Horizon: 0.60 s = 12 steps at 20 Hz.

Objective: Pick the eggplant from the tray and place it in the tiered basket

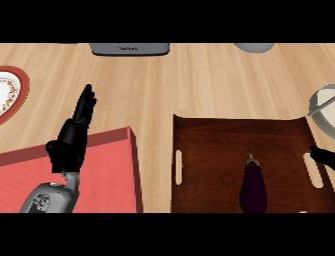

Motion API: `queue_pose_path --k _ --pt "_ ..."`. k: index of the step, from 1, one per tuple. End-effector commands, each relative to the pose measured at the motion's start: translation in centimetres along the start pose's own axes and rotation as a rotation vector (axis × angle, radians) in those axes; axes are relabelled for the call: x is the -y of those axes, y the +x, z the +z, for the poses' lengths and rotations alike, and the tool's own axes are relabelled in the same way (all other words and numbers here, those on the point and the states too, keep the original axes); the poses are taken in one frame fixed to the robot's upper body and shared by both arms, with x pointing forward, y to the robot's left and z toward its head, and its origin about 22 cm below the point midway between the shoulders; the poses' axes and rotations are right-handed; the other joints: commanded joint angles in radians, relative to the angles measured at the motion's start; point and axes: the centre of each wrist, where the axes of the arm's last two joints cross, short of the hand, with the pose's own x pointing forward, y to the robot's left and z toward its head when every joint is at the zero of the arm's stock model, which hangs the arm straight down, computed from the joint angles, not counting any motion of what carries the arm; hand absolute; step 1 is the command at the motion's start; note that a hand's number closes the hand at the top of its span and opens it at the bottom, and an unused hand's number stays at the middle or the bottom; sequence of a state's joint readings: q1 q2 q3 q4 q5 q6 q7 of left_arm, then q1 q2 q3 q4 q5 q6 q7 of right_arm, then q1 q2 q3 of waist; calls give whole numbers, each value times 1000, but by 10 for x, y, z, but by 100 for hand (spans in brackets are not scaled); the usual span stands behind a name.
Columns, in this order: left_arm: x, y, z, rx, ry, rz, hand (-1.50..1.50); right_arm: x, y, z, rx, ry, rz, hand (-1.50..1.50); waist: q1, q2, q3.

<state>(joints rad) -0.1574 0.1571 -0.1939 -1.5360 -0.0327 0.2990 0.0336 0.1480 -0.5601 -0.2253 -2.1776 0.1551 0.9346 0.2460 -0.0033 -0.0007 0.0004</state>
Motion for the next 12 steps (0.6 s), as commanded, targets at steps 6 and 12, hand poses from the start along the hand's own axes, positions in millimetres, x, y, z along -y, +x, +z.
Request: queue_pose_path --k 6,12 --pt "15 3 0 20 -5 -6 0 -13 -2 -17 45 -47 129 -150 1 0 0" --pt "-3 -8 8 16 -6 7 0 -35 -29 -25 -57 -59 118 -150 1 0 0"
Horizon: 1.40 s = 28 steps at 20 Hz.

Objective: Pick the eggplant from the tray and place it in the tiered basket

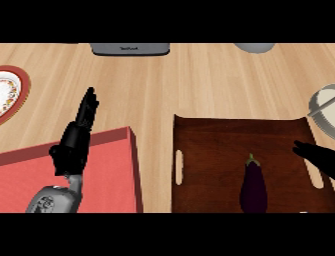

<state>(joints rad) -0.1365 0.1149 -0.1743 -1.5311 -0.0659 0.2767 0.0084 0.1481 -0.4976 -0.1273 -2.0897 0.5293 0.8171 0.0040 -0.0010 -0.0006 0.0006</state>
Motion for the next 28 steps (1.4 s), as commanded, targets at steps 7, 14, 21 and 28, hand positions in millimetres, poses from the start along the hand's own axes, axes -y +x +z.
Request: queue_pose_path --k 7,14,21,28 --pt "-12 21 -8 -5 1 12 0 -29 -39 -14 -56 37 -42 -150 -2 0 0" --pt "-12 22 -18 -10 -25 -13 0 -39 -20 -39 -5 27 -70 -150 -1 0 0" --pt "-1 16 -7 1 6 6 0 -56 -10 -50 27 46 -74 -150 1 0 -1" --pt "0 1 -10 -10 -5 14 0 -38 9 -62 7 90 -76 -150 0 1 -1"
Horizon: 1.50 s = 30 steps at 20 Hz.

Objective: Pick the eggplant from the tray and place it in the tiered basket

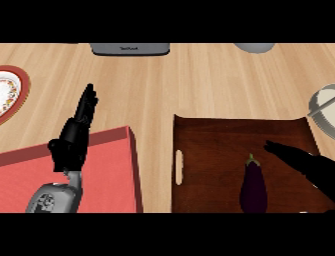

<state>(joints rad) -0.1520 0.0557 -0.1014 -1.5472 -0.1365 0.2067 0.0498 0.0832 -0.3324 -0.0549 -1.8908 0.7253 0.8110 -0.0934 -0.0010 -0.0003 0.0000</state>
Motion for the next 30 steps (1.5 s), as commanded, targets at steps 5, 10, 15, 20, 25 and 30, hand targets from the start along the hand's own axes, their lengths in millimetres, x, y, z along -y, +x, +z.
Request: queue_pose_path --k 5,10,15,20,25,30 --pt "-11 0 2 20 -1 -13 0 -11 2 -24 0 26 -1 -150 1 0 0" --pt "-3 -5 -3 14 8 -2 0 -32 -16 -22 -20 44 9 -150 -1 0 0" --pt "4 7 5 -8 1 0 0 -26 -17 -32 -18 29 -28 -150 1 0 0" --pt "-4 10 -2 18 4 4 0 -47 -3 -52 -7 30 -18 -150 1 0 0" --pt "-2 12 3 1 7 7 0 -64 4 -46 -4 32 -58 -150 -1 -1 0" --pt "-7 7 12 2 6 -6 0 -63 -17 -59 -9 -5 -102 -150 2 0 0"
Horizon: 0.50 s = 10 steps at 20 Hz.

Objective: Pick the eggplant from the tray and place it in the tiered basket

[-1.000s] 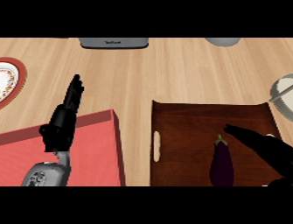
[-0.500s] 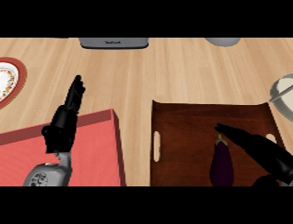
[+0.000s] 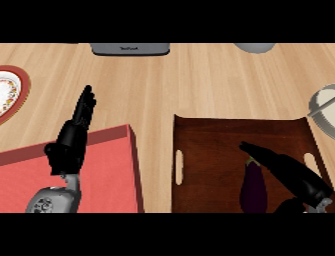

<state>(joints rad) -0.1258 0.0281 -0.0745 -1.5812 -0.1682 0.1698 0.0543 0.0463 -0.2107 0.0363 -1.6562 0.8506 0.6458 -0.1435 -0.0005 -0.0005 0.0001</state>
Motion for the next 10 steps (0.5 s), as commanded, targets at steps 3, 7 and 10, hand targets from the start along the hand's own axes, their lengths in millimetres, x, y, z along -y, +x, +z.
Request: queue_pose_path --k 3,7,10 --pt "-2 1 0 7 -1 -9 0 -12 -3 -7 10 -60 -49 150 -1 0 0" --pt "-3 -6 -12 6 -9 7 0 -35 11 -16 51 -172 75 150 -3 1 0" --pt "-19 -5 -2 -4 -20 0 0 -32 -3 -15 47 -202 153 150 1 0 0"
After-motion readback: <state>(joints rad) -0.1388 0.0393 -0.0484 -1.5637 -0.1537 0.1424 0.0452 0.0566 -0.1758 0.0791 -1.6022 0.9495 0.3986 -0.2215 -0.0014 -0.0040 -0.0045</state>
